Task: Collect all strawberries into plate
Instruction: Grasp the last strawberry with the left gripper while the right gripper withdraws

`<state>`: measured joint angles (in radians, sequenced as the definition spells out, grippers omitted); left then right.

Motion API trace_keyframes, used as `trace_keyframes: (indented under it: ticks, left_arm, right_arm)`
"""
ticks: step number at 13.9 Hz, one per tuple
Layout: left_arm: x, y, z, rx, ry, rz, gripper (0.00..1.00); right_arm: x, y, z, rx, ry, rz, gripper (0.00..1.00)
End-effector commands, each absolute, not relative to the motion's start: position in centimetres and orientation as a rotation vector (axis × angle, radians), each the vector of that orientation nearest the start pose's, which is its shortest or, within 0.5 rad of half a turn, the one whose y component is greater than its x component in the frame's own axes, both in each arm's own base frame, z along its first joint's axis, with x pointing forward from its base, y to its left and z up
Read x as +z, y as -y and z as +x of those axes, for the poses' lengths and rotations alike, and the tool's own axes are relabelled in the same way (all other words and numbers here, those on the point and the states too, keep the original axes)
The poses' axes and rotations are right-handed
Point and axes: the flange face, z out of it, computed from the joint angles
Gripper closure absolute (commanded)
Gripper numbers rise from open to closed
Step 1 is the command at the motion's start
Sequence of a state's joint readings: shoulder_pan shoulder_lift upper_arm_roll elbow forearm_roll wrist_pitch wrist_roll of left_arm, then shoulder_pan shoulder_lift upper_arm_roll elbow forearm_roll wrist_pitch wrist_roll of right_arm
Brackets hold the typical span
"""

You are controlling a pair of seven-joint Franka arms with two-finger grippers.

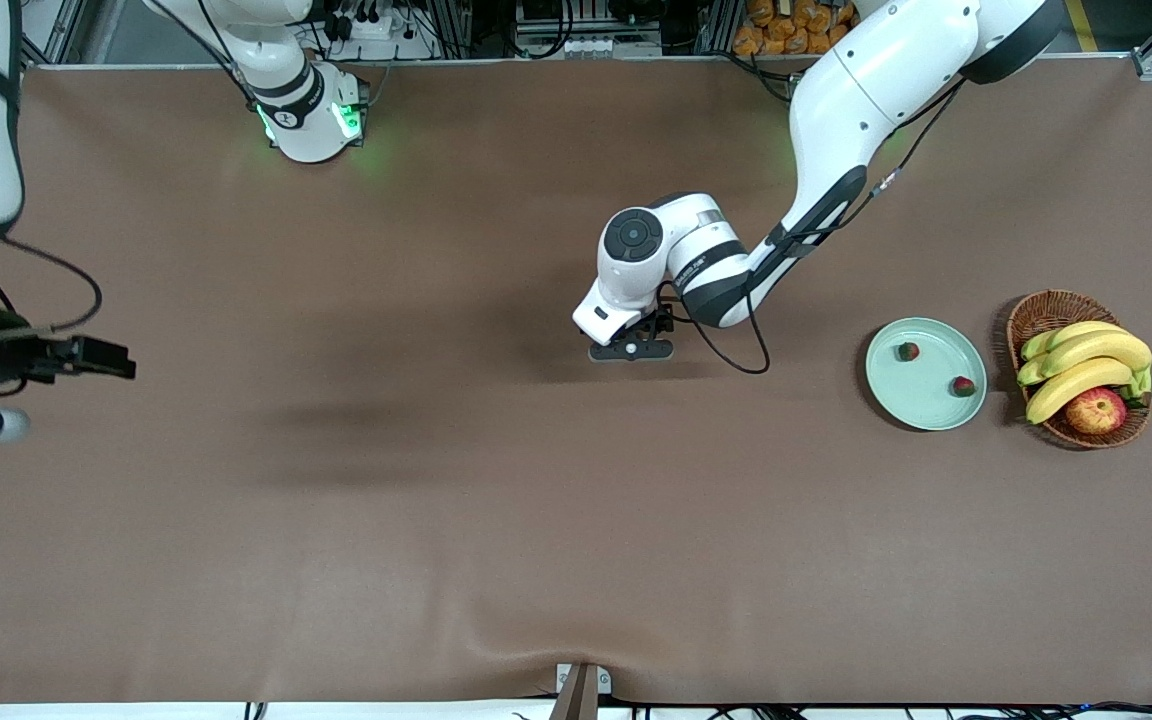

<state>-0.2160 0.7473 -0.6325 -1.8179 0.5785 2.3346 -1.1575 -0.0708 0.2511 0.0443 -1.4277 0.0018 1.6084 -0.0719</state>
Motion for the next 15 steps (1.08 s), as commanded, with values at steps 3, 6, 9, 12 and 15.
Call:
trace_keyframes:
  ticks: [3,6,9,12,15]
  left_arm:
    - [17.9,46.3,45.5,0.005,-0.021,-3.128,0.00]
    - [17.7,46.4,46.0,0.007,-0.014,-3.134,0.42]
    - [17.5,46.2,46.0,0.009,0.012,-3.132,0.95]
    - [17.2,46.4,45.3,0.026,0.012,-3.123,1.00]
    - [17.8,46.2,45.7,0.013,0.018,-3.119,1.00]
  right_arm:
    - [54.3,0.7,56.6,0.043,0.056,-3.140,0.00]
    - [54.6,-1.4,56.5,0.029,0.066,-3.144,0.00]
    - [57.1,-1.7,58.3,-0.060,0.077,-3.145,0.00]
    - [58.1,-1.6,58.8,-0.092,0.080,-3.148,0.00]
    - [58.4,-1.6,58.8,-0.090,0.080,-3.148,0.00]
